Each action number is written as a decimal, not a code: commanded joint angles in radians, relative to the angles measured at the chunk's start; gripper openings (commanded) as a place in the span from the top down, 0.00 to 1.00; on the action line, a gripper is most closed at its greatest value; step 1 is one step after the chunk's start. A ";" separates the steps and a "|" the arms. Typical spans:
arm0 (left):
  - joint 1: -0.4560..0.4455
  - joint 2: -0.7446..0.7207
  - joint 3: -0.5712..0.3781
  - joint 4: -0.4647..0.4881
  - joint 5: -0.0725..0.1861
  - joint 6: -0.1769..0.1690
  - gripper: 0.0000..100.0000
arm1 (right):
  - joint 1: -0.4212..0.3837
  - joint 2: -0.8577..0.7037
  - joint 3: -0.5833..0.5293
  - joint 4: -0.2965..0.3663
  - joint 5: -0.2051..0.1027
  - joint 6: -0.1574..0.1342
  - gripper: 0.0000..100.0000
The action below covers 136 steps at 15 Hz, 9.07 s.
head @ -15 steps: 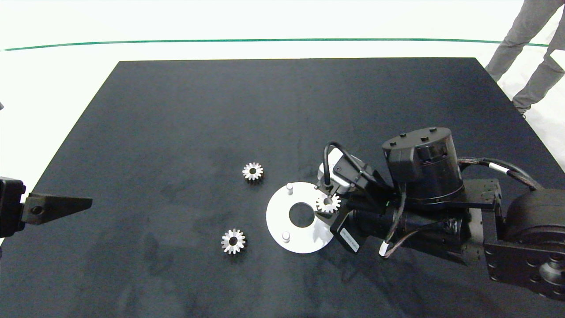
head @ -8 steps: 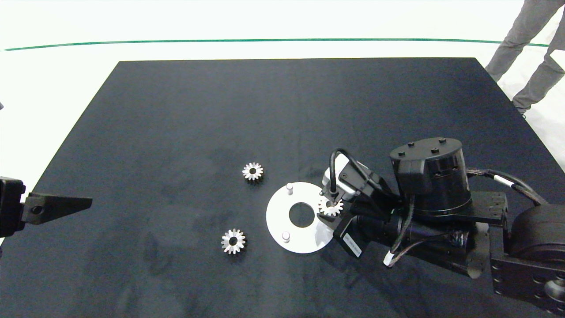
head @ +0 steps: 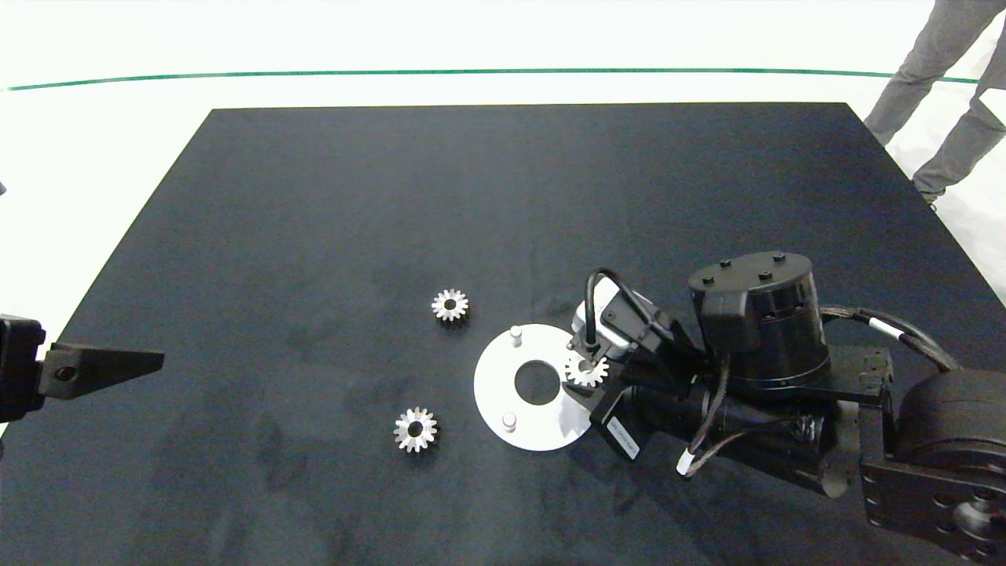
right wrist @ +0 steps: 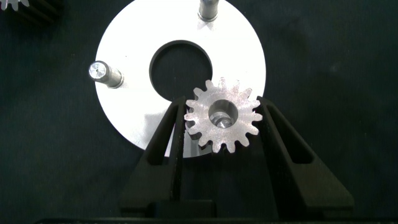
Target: Install three planetary gears onto the carrier pins
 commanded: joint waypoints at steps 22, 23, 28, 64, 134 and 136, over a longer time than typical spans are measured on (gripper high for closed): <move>0.000 -0.001 0.001 0.003 0.000 0.000 0.00 | -0.003 0.006 0.073 -0.114 -0.031 -0.004 0.81; 0.000 -0.001 0.001 0.003 0.000 0.000 0.00 | -0.003 0.004 0.075 -0.114 -0.031 -0.004 0.81; 0.000 -0.001 0.001 0.006 0.000 0.004 0.00 | -0.003 0.006 0.089 -0.118 -0.028 -0.003 0.81; -0.607 0.067 0.455 -0.498 0.209 -0.059 0.00 | -0.320 -0.622 0.014 0.439 -0.056 0.275 0.00; -0.742 0.407 0.206 -0.612 0.210 0.099 0.75 | -0.316 -0.677 0.001 0.439 -0.050 0.267 0.00; -0.790 0.409 0.173 -0.573 0.210 0.099 0.75 | -0.316 -0.681 0.001 0.439 -0.051 0.264 0.00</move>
